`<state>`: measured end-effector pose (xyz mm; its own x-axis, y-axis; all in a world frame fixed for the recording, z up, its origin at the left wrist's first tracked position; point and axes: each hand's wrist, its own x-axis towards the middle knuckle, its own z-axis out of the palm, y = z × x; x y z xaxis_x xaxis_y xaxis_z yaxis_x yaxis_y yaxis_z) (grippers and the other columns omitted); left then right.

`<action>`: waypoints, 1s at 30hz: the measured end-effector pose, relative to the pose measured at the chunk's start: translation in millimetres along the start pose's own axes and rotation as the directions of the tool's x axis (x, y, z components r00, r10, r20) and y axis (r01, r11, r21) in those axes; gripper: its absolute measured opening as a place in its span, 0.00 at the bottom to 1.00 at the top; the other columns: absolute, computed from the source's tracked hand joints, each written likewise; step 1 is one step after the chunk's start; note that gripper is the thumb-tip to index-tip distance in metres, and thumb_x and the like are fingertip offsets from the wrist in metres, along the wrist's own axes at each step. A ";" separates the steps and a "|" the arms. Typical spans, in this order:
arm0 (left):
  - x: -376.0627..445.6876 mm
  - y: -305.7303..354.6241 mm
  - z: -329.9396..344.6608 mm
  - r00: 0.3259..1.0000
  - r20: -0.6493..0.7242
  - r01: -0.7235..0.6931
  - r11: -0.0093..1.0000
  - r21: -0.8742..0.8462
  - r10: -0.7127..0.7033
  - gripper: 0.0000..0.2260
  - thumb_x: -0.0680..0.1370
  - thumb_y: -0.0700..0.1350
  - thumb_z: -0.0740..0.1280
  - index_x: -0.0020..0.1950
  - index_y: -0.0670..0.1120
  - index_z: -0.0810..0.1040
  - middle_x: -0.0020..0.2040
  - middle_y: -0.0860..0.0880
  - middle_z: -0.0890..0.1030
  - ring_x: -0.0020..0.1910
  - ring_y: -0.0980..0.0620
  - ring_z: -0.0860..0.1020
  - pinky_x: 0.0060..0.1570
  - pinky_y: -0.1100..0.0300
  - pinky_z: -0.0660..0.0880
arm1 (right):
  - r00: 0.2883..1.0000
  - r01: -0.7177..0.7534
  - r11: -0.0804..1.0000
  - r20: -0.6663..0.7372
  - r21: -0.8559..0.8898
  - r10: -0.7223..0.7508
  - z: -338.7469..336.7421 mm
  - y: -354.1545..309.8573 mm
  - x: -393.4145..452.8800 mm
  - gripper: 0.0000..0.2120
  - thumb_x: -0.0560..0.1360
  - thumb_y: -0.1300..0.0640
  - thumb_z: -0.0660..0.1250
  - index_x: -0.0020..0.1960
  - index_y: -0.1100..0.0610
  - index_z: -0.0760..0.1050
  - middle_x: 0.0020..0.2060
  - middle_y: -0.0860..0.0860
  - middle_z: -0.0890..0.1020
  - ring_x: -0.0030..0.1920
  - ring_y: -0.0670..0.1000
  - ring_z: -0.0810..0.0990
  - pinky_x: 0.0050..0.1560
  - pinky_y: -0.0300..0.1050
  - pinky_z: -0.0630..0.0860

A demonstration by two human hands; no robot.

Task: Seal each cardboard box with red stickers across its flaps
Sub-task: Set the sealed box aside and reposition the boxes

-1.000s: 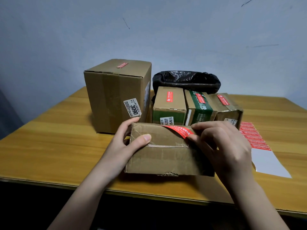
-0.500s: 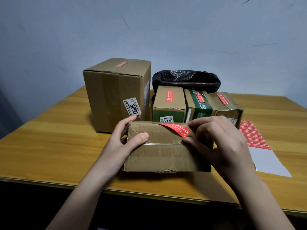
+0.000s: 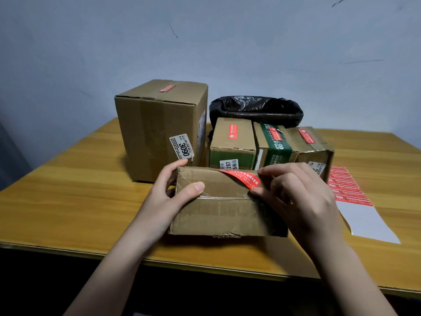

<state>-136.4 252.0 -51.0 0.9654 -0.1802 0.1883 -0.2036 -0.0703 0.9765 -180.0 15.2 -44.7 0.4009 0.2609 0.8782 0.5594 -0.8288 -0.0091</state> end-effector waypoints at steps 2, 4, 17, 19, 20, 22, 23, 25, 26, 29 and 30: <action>0.5 -0.5 -1.0 1.000 0.003 0.006 1.000 -0.006 -0.006 0.34 0.57 0.64 0.70 0.63 0.62 0.72 0.59 0.56 0.78 0.59 0.59 0.77 0.48 0.68 0.74 | 1.000 0.005 1.000 -0.019 0.012 -0.004 2.7 -0.6 -1.6 0.12 0.75 0.60 0.71 0.38 0.62 0.71 0.47 0.56 0.83 0.46 0.55 0.79 0.47 0.42 0.72; 0.6 -0.7 -1.2 1.000 0.008 0.007 1.000 -0.001 -0.007 0.34 0.57 0.64 0.70 0.63 0.62 0.72 0.60 0.55 0.78 0.59 0.58 0.76 0.51 0.65 0.73 | 0.999 0.003 0.999 -0.036 0.051 -0.001 4.0 -0.4 -3.3 0.11 0.76 0.61 0.71 0.40 0.59 0.69 0.48 0.56 0.83 0.47 0.54 0.79 0.48 0.42 0.73; 2.6 -1.6 -2.0 1.000 0.018 -0.002 1.000 0.020 0.002 0.35 0.58 0.64 0.69 0.65 0.61 0.71 0.60 0.56 0.77 0.60 0.58 0.75 0.51 0.65 0.73 | 0.995 -0.077 0.994 0.072 0.072 0.072 -4.4 -1.5 1.7 0.11 0.76 0.54 0.70 0.42 0.57 0.69 0.50 0.54 0.82 0.49 0.50 0.77 0.46 0.37 0.71; 2.6 -1.4 -2.0 1.000 0.020 -0.005 1.000 0.019 0.005 0.35 0.58 0.64 0.69 0.65 0.61 0.71 0.60 0.56 0.78 0.59 0.59 0.76 0.50 0.67 0.73 | 0.996 -0.066 0.995 0.067 0.073 0.061 -4.2 -1.8 3.0 0.11 0.76 0.55 0.70 0.43 0.56 0.68 0.49 0.54 0.82 0.48 0.51 0.77 0.46 0.38 0.70; 2.3 -1.3 -1.8 1.000 0.022 -0.008 1.000 0.015 0.007 0.35 0.58 0.64 0.70 0.65 0.61 0.71 0.59 0.56 0.78 0.59 0.59 0.76 0.49 0.68 0.73 | 0.996 -0.057 0.996 0.066 0.073 0.052 -4.5 -1.8 3.5 0.11 0.75 0.55 0.70 0.43 0.56 0.68 0.49 0.54 0.82 0.48 0.51 0.77 0.46 0.39 0.71; 2.3 -0.7 -1.1 1.000 0.021 -0.015 1.000 0.010 0.014 0.35 0.58 0.63 0.70 0.65 0.60 0.71 0.59 0.56 0.78 0.58 0.61 0.77 0.47 0.70 0.74 | 0.997 -0.039 0.996 0.062 0.075 0.035 -5.2 -1.3 3.9 0.11 0.76 0.56 0.70 0.43 0.57 0.67 0.50 0.55 0.82 0.49 0.52 0.78 0.45 0.41 0.73; 2.2 -0.2 -0.7 1.000 0.019 -0.018 1.000 0.009 0.018 0.35 0.58 0.63 0.70 0.65 0.60 0.71 0.58 0.57 0.78 0.57 0.62 0.77 0.46 0.72 0.73 | 0.998 -0.031 0.997 0.057 0.075 0.027 -5.3 -1.1 3.7 0.11 0.76 0.56 0.70 0.43 0.57 0.67 0.50 0.55 0.82 0.49 0.53 0.78 0.45 0.43 0.73; 2.7 0.0 -0.3 1.000 0.014 -0.023 1.000 0.011 0.022 0.35 0.58 0.63 0.70 0.65 0.60 0.72 0.58 0.57 0.78 0.55 0.63 0.77 0.45 0.73 0.73 | 0.999 -0.014 0.997 0.041 0.072 0.012 -4.5 -0.4 3.0 0.12 0.76 0.57 0.70 0.43 0.56 0.66 0.49 0.56 0.82 0.48 0.54 0.79 0.44 0.45 0.74; 2.7 -0.2 -0.4 1.000 0.013 -0.025 1.000 0.015 0.025 0.35 0.58 0.64 0.70 0.65 0.60 0.72 0.59 0.57 0.78 0.55 0.63 0.77 0.44 0.73 0.73 | 1.000 -0.007 0.998 0.028 0.067 0.005 -3.4 0.0 2.5 0.12 0.76 0.57 0.70 0.43 0.56 0.66 0.49 0.56 0.82 0.48 0.54 0.79 0.44 0.44 0.73; 1.3 2.0 1.3 0.999 0.029 -0.041 0.999 0.034 0.040 0.35 0.58 0.64 0.70 0.65 0.61 0.71 0.59 0.58 0.78 0.54 0.63 0.77 0.45 0.73 0.73 | 0.998 0.029 0.999 -0.058 0.023 -0.028 -0.1 2.1 1.1 0.12 0.77 0.60 0.69 0.43 0.57 0.66 0.44 0.57 0.83 0.42 0.53 0.78 0.42 0.41 0.71; 1.4 2.8 1.9 0.998 0.036 -0.047 0.998 0.036 0.046 0.35 0.58 0.63 0.70 0.65 0.61 0.71 0.59 0.59 0.78 0.54 0.63 0.77 0.46 0.73 0.73 | 0.996 0.035 0.999 -0.078 0.015 -0.034 0.1 3.5 1.3 0.11 0.77 0.60 0.69 0.43 0.57 0.66 0.43 0.57 0.82 0.41 0.52 0.77 0.41 0.40 0.71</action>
<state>-135.9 249.7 -48.2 0.9485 -0.2187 0.2291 -0.2548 -0.0973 0.9621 -177.5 12.6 -43.6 0.3237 0.2495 0.9127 0.5837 -0.8118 0.0149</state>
